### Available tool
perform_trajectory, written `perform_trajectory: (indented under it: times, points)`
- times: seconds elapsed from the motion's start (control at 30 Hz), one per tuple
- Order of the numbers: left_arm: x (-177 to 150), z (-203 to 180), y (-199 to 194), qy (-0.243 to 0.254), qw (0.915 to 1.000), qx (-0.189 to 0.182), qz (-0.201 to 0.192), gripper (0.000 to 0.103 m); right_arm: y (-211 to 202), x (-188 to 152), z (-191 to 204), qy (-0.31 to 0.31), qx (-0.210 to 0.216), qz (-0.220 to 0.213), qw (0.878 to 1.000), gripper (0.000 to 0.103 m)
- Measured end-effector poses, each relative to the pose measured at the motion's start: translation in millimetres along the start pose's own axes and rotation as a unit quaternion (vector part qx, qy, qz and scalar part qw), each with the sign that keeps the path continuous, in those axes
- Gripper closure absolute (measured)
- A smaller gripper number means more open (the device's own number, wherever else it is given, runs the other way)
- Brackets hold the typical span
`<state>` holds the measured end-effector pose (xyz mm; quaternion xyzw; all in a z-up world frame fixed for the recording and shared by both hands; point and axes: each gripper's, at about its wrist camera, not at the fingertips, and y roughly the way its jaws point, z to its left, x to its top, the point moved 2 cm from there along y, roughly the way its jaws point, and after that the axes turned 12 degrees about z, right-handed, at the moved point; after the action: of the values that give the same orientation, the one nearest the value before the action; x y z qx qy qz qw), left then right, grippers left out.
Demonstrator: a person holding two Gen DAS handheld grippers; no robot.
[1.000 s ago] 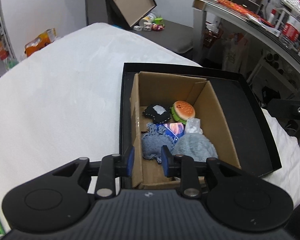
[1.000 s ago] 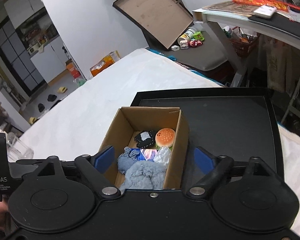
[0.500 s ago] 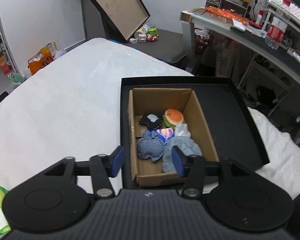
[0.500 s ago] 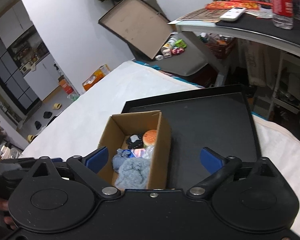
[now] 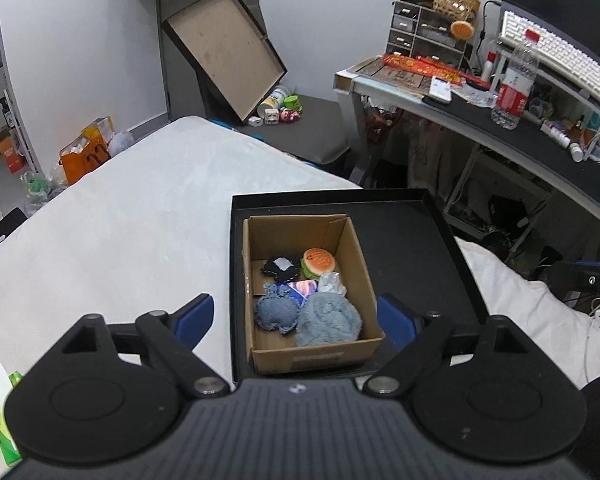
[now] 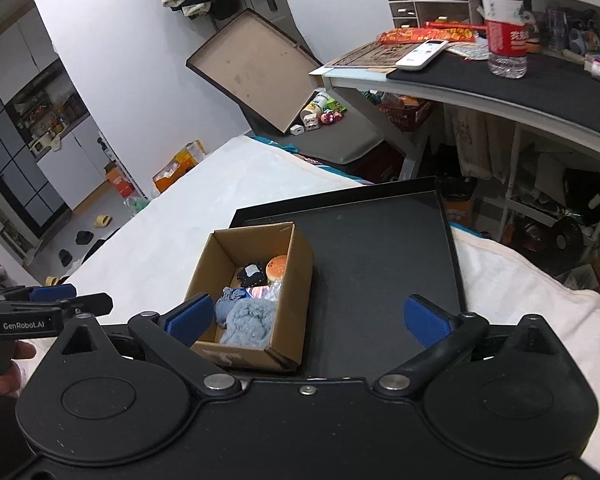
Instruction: Organize soft objects
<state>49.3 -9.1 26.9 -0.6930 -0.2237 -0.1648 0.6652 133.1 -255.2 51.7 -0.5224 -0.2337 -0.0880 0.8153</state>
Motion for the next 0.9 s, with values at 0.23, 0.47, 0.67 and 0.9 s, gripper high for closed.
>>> perform_trajectory:
  times: [0.23, 0.47, 0.67, 0.9]
  points:
    - [-8.1, -13.7, -27.7, 0.01, 0.9998, -0.01, -0.015, 0.014, -29.7, -10.9, 5.2, -0.005, 0.001, -0.012, 1.0, 0.0]
    - [-16.3, -25.0, -48.5, 0.017, 0.9992, -0.023, -0.028, 0.013, -47.3, -22.5, 5.3, 0.016, 0.003, -0.018, 1.0, 0.0]
    - [-24.6, -35.7, -61.5, 0.031, 0.9986, -0.026, -0.034, 0.013, -60.7, -30.4, 3.7, 0.032, -0.01, -0.022, 0.999, 0.0]
    - [-31.6, -48.0, -75.6, 0.041, 0.9978, -0.027, -0.044, 0.012, -78.4, -37.1, 10.1, 0.028, -0.026, -0.031, 0.999, 0.0]
